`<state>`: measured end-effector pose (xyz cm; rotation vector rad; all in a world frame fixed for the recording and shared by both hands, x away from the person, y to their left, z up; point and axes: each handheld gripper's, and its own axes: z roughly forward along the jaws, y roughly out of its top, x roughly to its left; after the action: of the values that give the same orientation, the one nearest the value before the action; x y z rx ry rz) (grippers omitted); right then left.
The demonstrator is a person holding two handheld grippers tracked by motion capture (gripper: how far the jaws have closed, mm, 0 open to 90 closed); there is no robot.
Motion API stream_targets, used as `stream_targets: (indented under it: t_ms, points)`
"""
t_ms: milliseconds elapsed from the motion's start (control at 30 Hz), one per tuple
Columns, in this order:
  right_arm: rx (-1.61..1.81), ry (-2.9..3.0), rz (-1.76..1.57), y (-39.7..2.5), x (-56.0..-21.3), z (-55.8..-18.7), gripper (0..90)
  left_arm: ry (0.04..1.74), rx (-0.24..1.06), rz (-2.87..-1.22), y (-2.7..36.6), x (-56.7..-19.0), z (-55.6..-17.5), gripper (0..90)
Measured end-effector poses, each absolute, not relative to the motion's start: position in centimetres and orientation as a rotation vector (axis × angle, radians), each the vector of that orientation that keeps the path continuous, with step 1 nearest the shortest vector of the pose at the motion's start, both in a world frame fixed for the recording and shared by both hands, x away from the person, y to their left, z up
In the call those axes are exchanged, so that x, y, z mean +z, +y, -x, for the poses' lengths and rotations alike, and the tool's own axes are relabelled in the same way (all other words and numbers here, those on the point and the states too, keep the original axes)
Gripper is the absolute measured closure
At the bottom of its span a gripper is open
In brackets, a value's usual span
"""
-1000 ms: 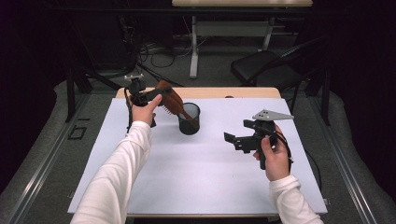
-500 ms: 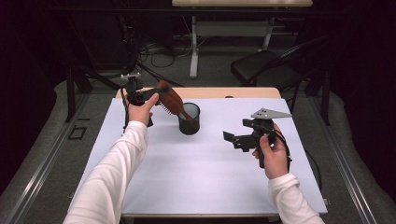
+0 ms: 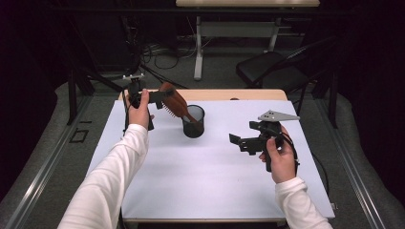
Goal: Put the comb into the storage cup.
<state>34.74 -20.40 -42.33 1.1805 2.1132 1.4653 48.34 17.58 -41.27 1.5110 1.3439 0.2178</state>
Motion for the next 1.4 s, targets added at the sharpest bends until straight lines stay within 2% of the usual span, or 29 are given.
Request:
stream_targets:
  t_ms: [700,1400]
  points:
    - [1.425,2.116,-1.175,-20.5,-42.0,-33.6,4.4,1.260,0.289,-1.624,17.2,-39.7,-46.5,0.4]
    - [1.388,2.166,-1.160,-20.5,-41.6,-33.9,4.4,1.130,0.282,-1.714,18.2,-37.2,-43.5,0.4]
